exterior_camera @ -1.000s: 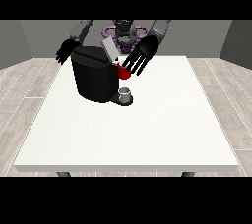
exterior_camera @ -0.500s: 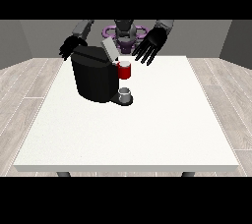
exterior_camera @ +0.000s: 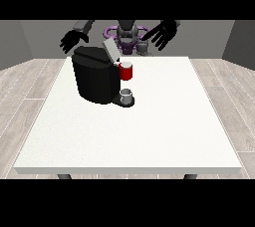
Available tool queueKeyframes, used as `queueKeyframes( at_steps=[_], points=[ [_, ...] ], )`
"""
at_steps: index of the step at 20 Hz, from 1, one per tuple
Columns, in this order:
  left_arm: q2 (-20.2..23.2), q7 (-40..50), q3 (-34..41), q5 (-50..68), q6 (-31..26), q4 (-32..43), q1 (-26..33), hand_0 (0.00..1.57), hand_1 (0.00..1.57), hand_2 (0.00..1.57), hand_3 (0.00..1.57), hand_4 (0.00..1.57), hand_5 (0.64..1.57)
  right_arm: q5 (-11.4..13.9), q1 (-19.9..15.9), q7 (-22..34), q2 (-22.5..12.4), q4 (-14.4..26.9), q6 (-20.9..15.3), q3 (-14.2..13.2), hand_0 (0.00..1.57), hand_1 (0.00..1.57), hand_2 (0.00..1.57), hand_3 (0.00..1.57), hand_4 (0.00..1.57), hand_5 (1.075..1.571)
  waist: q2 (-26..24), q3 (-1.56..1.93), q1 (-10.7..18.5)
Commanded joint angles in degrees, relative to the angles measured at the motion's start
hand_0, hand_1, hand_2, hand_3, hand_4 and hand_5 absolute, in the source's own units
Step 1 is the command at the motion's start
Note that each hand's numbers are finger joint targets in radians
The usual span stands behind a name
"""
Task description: Insert the coffee pod into the coffee machine and close the lid
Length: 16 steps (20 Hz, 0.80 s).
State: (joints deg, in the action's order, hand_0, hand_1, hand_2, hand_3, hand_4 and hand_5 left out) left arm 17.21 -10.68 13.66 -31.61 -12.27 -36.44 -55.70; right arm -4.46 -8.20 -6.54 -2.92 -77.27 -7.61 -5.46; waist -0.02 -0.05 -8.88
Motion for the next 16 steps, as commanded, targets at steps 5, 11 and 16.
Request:
queueKeyframes(
  at_steps=[5, 11, 16],
  points=[
    [-8.84, -3.54, 5.85, 9.1, 1.29, -0.21, 13.1, 0.0, 0.0, 0.0, 0.0, 0.0, 1.571, 0.47, 3.25, 4.55, -4.15, -3.95, 3.63, 1.26, 0.0, 0.0, 0.0, 0.0, 0.35, 1.571, -10.83, 0.0, 5.7],
    [-8.99, -4.69, 9.06, 14.96, -2.8, -1.57, 17.63, 0.0, 0.0, 0.0, 0.0, 0.21, 1.571, -1.01, -0.53, 8.71, -6.56, -8.53, 6.96, 1.96, 0.0, 0.0, 0.0, 0.0, 0.0, 1.571, -13.04, 0.02, 8.33],
    [-11.44, -5.06, 8.08, 17.05, -3.38, -5.1, 19.35, 0.0, 0.0, 0.0, 0.0, 0.0, 1.571, -0.99, -4.88, 7.46, -6.33, -8.56, 8.02, 2.6, 0.0, 0.0, 0.0, 0.0, 0.0, 1.571, -10.02, 0.04, 11.97]
  ],
)
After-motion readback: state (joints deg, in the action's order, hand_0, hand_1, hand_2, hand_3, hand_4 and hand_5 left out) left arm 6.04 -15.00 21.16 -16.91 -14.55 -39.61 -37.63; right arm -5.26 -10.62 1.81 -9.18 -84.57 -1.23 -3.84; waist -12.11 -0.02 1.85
